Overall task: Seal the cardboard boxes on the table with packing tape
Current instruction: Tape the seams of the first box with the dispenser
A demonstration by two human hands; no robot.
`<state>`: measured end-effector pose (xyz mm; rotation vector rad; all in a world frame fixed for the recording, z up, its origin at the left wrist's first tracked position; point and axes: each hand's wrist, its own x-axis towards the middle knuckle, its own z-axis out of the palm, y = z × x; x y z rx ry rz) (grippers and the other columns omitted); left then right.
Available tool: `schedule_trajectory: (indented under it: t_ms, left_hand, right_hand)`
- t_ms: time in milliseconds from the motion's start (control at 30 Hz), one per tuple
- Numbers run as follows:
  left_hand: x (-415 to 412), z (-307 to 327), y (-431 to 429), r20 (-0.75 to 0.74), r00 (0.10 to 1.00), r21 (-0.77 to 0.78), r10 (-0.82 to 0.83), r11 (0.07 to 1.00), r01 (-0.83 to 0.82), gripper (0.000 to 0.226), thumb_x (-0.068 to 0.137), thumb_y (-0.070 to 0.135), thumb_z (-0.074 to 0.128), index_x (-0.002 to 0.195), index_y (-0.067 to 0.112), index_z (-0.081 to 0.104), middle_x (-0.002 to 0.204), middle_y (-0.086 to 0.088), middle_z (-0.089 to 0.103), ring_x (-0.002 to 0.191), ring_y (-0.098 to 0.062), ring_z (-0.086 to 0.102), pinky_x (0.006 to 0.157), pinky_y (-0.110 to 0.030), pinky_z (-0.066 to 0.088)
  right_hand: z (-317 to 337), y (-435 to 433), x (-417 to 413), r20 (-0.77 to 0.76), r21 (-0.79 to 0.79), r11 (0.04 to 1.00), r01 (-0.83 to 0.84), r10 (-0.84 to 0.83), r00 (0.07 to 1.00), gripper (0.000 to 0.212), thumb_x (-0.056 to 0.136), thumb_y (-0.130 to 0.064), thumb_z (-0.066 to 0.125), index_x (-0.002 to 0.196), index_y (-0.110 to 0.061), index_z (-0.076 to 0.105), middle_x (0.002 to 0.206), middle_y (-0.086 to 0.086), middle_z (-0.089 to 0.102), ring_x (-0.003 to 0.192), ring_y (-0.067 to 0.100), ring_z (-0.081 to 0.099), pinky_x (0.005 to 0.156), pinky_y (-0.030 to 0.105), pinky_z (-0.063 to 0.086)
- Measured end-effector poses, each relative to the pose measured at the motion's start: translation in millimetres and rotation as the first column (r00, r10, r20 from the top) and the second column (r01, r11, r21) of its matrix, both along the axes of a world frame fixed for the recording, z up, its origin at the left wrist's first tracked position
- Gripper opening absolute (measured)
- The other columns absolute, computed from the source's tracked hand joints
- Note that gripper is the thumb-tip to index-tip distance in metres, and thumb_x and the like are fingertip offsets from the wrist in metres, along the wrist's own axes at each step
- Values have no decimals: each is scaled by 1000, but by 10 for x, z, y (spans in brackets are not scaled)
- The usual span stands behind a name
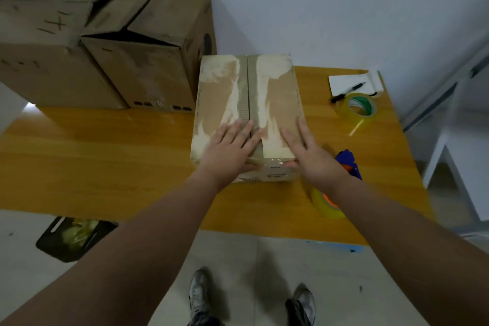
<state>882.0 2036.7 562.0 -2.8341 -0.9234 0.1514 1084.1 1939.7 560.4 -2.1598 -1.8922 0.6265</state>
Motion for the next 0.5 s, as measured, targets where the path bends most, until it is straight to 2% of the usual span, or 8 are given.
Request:
schedule_trajectory:
  t_ms: [67, 133, 200, 233, 300, 367, 433, 500]
  left_hand:
    - [-4, 42, -12, -44, 999, -14, 7, 1000, -8, 89, 88, 65, 32, 146, 21, -18, 158, -6, -9, 145, -26, -8, 116, -44, -3]
    - [18, 111, -18, -13, 999, -26, 29, 999, -29, 89, 84, 73, 16, 148, 19, -13, 158, -7, -10, 145, -26, -8, 117, -45, -3]
    - [137, 189, -17, 50, 999, -22, 9, 1000, -8, 88, 82, 73, 3, 150, 17, -3, 158, -8, -5, 145, -25, -5, 117, -45, -3]
    - [245, 214, -18, 65, 997, -21, -30, 999, 31, 87, 84, 71, 3, 151, 16, 1, 158, -7, -1, 145, -24, -3, 116, -43, -4]
    - [488, 223, -32, 75, 991, -58, -113, 991, 118, 82, 86, 67, 4, 151, 16, 5, 159, -5, 2, 145, -20, -2, 115, -39, -6]
    - [675, 152, -25, 62, 985, -99, -159, 981, 165, 77, 89, 62, 7, 151, 15, 4, 159, -6, 1, 145, -18, -3, 115, -35, -7]
    - [719, 58, -13, 49, 982, -94, -180, 978, 184, 76, 92, 60, 13, 150, 13, 1, 159, -8, -2, 145, -19, -3, 115, -34, -7]
    - [687, -1, -35, 22, 982, -34, -186, 982, 186, 79, 93, 61, 19, 150, 10, -2, 158, -11, -3, 145, -21, -3, 114, -35, -8]
  right_hand:
    - [52, -21, 63, 60, -28, 997, -74, 75, 995, 91, 89, -44, 58, 148, -42, -11, 152, -8, -34, 143, 29, 14, 114, 42, 24]
    - [104, -45, 77, -87, 47, 998, -45, 49, 995, 77, 90, -64, 39, 145, -50, -12, 154, -9, -30, 146, 23, -3, 115, 45, 5]
    - [117, -27, 30, -337, 124, 972, 198, -146, 930, 62, 92, -67, 21, 145, -52, -7, 158, -9, -19, 145, 16, -11, 116, 48, -2]
    - [105, -1, 8, -389, 98, 947, 306, -247, 888, 61, 94, -64, 17, 147, -46, -5, 159, -8, -14, 145, 14, -10, 117, 48, -4]
    - [69, 18, -54, -405, 10, 927, 375, -339, 849, 61, 98, -55, 19, 152, -32, 1, 159, -9, 1, 145, 11, -2, 116, 46, -9]
    - [46, 30, -71, -577, 10, 925, 379, -304, 758, 55, 102, -45, 27, 152, -30, 9, 152, -15, 19, 142, 6, 10, 118, 43, -3]
    - [45, 14, -57, -693, 22, 930, 367, -250, 676, 52, 103, -38, 31, 151, -29, 12, 153, -15, 22, 143, 8, 17, 119, 45, 7]
    - [25, 1, -38, -660, 43, 939, 340, -229, 715, 51, 104, -36, 30, 151, -30, 13, 155, -10, 24, 143, 12, 19, 118, 50, 9]
